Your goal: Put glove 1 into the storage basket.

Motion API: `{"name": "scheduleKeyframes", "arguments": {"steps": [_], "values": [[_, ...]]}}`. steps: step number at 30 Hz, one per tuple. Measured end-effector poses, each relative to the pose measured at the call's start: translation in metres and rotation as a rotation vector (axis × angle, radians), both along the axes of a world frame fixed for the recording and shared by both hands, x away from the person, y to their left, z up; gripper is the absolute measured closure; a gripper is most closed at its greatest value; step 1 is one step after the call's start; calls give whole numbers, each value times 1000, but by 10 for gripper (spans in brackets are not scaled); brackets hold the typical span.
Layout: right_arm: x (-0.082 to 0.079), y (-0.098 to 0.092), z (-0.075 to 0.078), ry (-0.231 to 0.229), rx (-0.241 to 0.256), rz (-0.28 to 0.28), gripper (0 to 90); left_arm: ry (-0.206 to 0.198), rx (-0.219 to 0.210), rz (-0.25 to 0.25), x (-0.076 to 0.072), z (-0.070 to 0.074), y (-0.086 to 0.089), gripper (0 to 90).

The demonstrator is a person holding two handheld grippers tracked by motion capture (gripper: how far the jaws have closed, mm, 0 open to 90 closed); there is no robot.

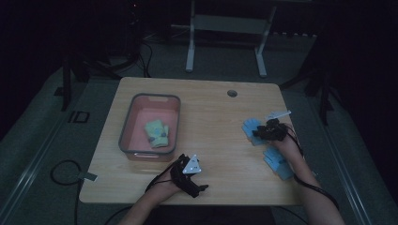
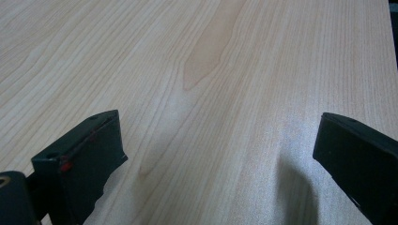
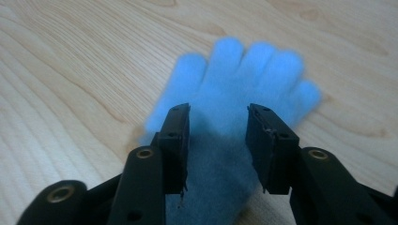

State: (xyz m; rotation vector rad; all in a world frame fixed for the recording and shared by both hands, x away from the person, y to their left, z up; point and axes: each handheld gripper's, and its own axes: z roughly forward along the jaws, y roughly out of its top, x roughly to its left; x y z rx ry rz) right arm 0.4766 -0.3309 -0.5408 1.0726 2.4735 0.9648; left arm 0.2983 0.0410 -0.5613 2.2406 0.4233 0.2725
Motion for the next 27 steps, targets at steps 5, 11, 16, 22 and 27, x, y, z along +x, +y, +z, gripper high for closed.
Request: {"name": "scheduleKeyframes", "arguments": {"steps": [5, 11, 16, 22, 27], "values": [[-3, 2, -3, -11, -12, -25, 647, -8, 9, 1, -1, 0, 0, 20], [-5, 8, -1, 23, -15, -86, 802, -14, 13, 1, -2, 0, -1, 20], [-8, 10, 5, 32, 17, -150, 866, -13, 6, 4, -2, 0, -1, 20], [-24, 21, 30, 16, 55, -170, 869, -12, 6, 4, -2, 0, -1, 20], [-47, 37, 59, -25, 120, -153, 869, -15, 7, 3, -2, 0, -1, 20]]}}
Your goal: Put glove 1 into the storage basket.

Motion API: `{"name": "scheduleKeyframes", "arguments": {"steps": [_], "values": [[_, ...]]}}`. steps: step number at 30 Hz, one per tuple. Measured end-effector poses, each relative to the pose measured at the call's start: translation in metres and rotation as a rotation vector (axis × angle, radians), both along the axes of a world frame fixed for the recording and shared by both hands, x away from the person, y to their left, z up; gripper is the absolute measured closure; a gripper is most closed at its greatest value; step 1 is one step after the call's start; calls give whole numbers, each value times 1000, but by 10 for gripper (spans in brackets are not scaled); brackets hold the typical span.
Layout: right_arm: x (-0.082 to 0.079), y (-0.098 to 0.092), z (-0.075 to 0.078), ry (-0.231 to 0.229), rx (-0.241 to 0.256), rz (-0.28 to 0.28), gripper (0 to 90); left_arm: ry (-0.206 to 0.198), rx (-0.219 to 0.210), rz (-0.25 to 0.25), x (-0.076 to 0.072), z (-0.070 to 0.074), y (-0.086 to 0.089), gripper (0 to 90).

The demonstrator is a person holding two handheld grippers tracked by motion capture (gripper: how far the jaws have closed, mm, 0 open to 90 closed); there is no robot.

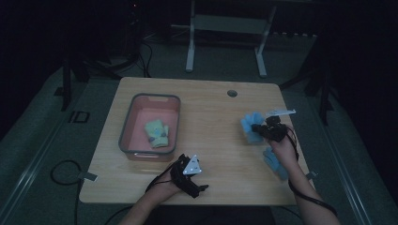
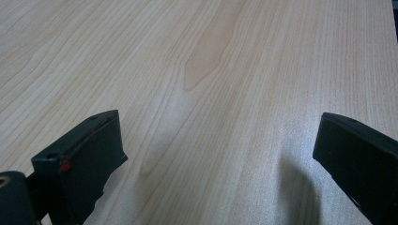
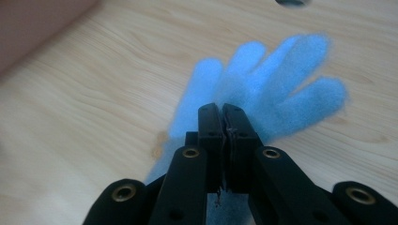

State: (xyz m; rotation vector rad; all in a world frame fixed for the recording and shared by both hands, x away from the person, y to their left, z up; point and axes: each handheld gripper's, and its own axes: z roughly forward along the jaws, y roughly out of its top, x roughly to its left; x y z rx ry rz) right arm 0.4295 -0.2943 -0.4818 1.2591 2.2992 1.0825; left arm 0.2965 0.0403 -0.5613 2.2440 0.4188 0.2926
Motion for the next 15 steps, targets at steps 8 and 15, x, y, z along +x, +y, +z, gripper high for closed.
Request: {"name": "scheduleKeyframes", "arguments": {"steps": [8, 15], "values": [[-44, 30, 19, -17, 70, 31, 868, 2, 0, -1, 1, 0, 0, 20], [-72, 59, 16, -12, 85, 34, 868, 5, -9, 2, 1, 0, 1, 20]]}}
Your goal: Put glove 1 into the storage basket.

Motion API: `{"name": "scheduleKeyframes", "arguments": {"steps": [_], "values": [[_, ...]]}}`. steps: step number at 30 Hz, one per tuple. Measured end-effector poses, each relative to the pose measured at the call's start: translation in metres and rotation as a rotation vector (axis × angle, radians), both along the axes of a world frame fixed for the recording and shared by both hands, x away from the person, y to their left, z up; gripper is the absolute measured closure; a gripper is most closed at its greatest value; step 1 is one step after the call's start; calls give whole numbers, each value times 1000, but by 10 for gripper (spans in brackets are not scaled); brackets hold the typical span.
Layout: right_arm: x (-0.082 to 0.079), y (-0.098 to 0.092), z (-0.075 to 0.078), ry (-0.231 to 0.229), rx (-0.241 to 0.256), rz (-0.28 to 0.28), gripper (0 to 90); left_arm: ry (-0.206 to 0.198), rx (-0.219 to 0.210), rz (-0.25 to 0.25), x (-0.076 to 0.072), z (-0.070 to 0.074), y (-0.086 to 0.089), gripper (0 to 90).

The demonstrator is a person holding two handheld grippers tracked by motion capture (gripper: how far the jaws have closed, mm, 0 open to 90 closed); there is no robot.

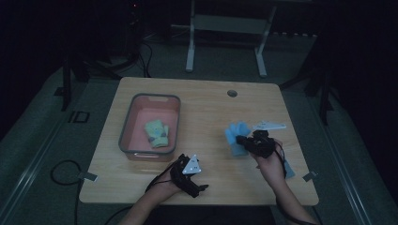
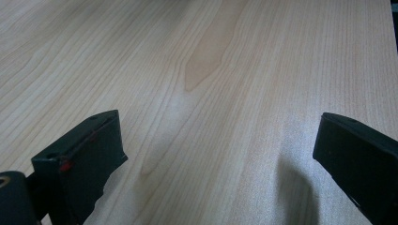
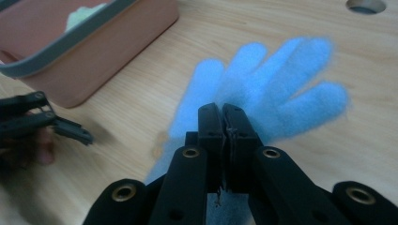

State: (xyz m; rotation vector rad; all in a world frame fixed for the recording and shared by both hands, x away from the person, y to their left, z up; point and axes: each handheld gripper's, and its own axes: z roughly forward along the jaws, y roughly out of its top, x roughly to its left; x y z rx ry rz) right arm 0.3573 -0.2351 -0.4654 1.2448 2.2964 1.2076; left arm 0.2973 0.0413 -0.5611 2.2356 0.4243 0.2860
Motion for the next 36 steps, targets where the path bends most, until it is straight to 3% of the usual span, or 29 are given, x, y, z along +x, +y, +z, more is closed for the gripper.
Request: {"name": "scheduleKeyframes", "arguments": {"steps": [3, 6, 13, 14, 26, 28, 30, 36], "values": [[-6, 7, -3, 18, 22, -1, 868, -1, -1, 0, 0, 0, 0, 20], [-10, 15, -11, 55, 74, -9, 868, -7, 0, 1, 1, 0, 0, 20], [-13, 26, -34, 87, 61, -55, 868, -12, -4, 8, 1, 0, 1, 20], [-12, 26, -43, 128, 92, -68, 868, -10, -7, 9, 1, 0, 2, 20], [-3, 37, -77, 161, 27, -102, 855, -8, -6, 3, 1, 0, 1, 20], [-1, 35, -84, 176, 31, -101, 809, -7, -6, 3, 1, 0, 1, 20], [-2, 36, -84, 163, 25, -98, 754, -7, -5, 1, 1, 0, 1, 20], [-3, 32, -71, 141, 21, -63, 604, -5, -6, -3, 1, 0, 2, 20]]}}
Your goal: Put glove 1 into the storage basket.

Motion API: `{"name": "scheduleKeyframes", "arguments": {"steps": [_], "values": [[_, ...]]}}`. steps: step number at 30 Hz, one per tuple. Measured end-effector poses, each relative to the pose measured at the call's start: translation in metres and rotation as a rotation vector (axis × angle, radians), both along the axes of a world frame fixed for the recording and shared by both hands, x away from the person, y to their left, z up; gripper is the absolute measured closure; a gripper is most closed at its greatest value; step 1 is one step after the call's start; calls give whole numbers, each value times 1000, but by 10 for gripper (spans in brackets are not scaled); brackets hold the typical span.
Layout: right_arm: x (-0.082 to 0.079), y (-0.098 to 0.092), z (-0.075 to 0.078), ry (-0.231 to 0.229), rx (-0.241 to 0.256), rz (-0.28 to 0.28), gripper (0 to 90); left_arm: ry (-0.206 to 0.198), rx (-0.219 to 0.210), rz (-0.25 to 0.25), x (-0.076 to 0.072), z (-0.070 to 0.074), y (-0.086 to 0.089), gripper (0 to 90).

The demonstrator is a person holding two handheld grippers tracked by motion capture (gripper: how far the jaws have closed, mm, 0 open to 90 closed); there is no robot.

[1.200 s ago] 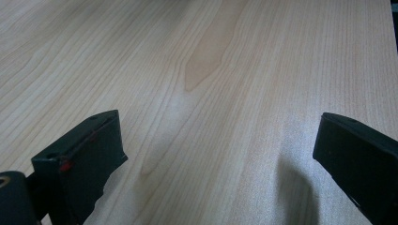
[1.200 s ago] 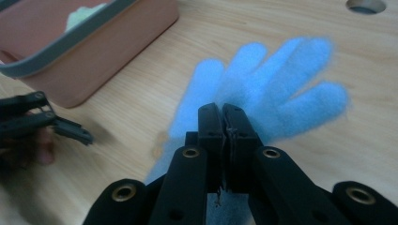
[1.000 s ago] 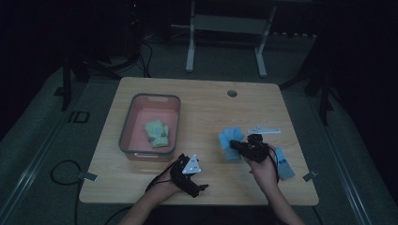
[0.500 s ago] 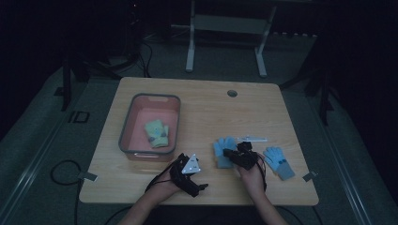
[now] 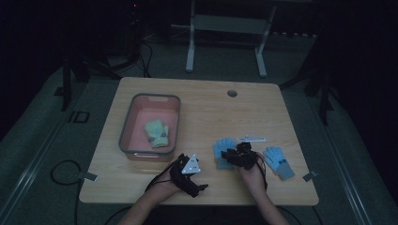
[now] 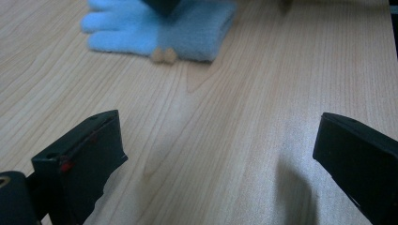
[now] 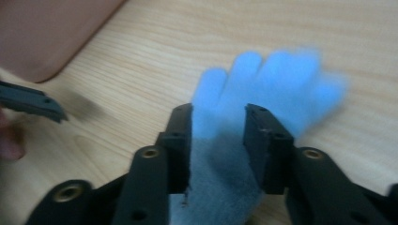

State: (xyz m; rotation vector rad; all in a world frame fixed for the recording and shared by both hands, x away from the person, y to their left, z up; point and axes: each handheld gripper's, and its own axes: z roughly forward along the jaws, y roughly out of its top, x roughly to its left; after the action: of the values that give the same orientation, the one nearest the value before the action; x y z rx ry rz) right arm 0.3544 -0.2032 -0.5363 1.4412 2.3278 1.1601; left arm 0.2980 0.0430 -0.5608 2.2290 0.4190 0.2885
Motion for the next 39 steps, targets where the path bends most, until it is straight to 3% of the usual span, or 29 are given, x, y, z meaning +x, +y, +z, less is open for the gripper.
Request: {"name": "scheduleKeyframes", "arguments": {"steps": [7, 9, 15, 20, 25, 28, 33, 39], "values": [[7, -24, 23, -66, 7, 92, 578, 2, 2, -2, 0, 0, 0, 20], [8, -28, 26, -77, 6, 94, 589, 4, 1, -2, 0, 0, 0, 20], [9, -55, 40, -167, -40, 144, 600, 2, 3, -3, 0, 0, 0, 20], [9, -78, 45, -185, -58, 153, 606, 3, 2, -3, 0, 0, 0, 20], [3, -117, 49, -232, -48, 183, 607, 4, 4, -1, 0, 0, -1, 20], [-1, -138, 48, -225, -59, 186, 599, 5, 4, 0, 0, 0, -1, 20], [-3, -165, 42, -201, -130, 194, 590, 5, 7, 1, 0, 0, -1, 20], [-1, -192, 26, -145, -166, 208, 601, 6, 8, 0, 0, 0, -1, 20]]}}
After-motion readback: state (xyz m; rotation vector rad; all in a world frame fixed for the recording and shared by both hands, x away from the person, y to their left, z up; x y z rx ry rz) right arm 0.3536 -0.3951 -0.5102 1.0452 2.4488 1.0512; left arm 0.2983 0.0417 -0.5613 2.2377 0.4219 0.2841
